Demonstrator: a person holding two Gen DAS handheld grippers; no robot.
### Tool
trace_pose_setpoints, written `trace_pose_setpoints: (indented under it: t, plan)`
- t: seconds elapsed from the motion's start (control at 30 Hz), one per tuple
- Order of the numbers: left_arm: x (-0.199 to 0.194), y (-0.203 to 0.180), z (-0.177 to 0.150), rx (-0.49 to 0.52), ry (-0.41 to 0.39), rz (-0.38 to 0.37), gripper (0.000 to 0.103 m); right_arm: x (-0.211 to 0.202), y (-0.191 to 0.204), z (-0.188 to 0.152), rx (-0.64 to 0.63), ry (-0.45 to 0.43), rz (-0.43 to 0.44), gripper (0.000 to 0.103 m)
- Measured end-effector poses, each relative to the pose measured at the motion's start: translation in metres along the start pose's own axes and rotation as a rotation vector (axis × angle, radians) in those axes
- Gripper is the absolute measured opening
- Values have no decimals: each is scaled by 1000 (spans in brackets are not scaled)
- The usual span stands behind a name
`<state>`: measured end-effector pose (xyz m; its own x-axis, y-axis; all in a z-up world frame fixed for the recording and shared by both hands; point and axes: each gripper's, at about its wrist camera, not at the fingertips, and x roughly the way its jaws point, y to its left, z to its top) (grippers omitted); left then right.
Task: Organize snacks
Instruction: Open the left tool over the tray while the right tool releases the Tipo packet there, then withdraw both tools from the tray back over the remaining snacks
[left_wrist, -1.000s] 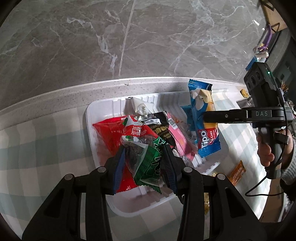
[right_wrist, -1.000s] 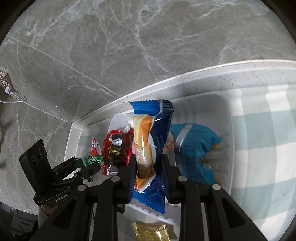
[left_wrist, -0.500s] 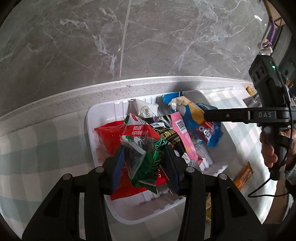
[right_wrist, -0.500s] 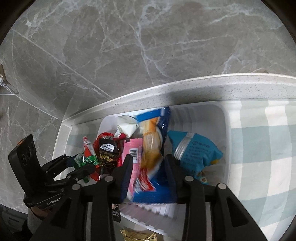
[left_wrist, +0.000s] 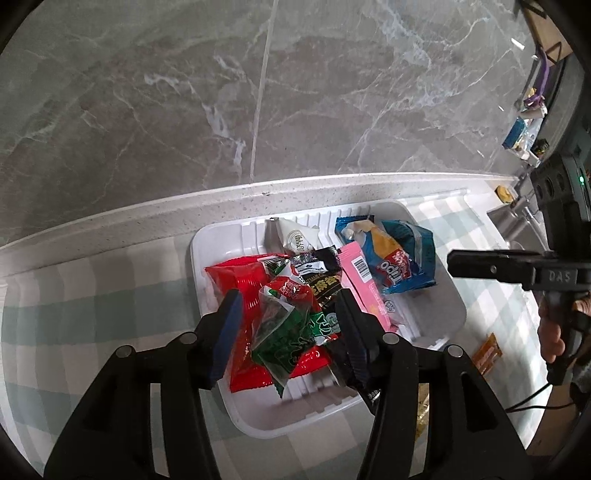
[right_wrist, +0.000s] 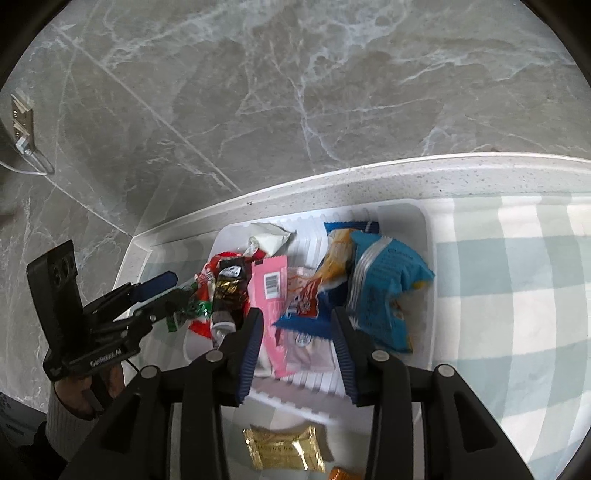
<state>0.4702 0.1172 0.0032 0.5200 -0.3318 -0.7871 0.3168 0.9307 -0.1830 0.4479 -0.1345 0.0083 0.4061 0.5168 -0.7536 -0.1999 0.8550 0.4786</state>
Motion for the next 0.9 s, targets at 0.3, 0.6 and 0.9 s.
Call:
trace_pose_setpoints:
  t: [0.3,0.6,0.9]
  plan:
    - [-29,-8,-15,6,-21,-4,50,-28,6,-27,-36,-19,-22,41]
    - [-53,-25,-44,25,-15,-15,51,-45,12,-61,-59,-18,-39,42]
    - [-69,-54,-69,95,3,-20,53,-59,16,-95,-93,-11,-62,46]
